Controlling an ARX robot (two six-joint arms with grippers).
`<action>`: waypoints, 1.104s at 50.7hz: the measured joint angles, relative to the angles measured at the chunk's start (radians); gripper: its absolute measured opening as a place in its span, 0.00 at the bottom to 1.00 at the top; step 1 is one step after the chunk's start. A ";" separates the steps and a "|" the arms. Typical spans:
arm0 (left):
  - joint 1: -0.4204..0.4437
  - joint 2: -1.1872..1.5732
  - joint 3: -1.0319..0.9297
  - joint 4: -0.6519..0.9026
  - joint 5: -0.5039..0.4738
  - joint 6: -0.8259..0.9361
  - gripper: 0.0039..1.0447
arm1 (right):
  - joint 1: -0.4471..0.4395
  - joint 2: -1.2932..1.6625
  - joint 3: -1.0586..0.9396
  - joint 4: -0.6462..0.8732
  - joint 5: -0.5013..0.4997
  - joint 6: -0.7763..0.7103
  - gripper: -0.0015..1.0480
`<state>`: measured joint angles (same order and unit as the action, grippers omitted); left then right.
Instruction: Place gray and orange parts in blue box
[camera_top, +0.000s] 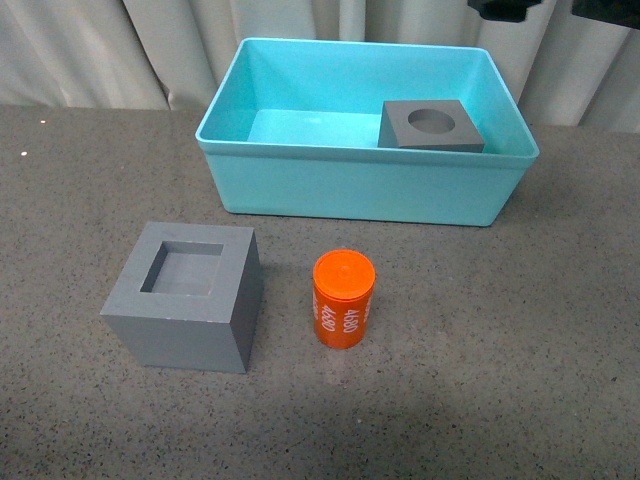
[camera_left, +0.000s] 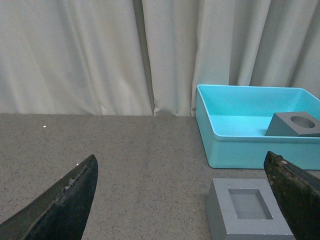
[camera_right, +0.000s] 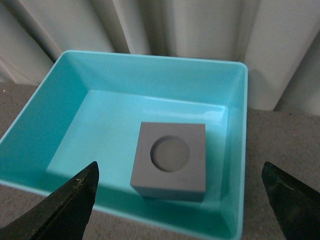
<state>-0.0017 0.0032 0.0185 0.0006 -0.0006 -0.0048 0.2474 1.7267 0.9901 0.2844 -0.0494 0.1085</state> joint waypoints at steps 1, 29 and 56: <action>0.000 0.000 0.000 0.000 0.000 0.000 0.94 | 0.000 -0.026 -0.031 0.005 0.002 0.000 0.91; -0.073 0.340 0.131 -0.198 -0.400 -0.229 0.94 | 0.047 -0.412 -0.424 -0.018 0.052 -0.061 0.91; -0.124 1.334 0.480 0.221 -0.055 -0.317 0.94 | 0.049 -0.412 -0.424 -0.018 0.048 -0.061 0.91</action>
<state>-0.1253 1.3369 0.4980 0.2214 -0.0551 -0.3214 0.2962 1.3151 0.5659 0.2665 -0.0010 0.0475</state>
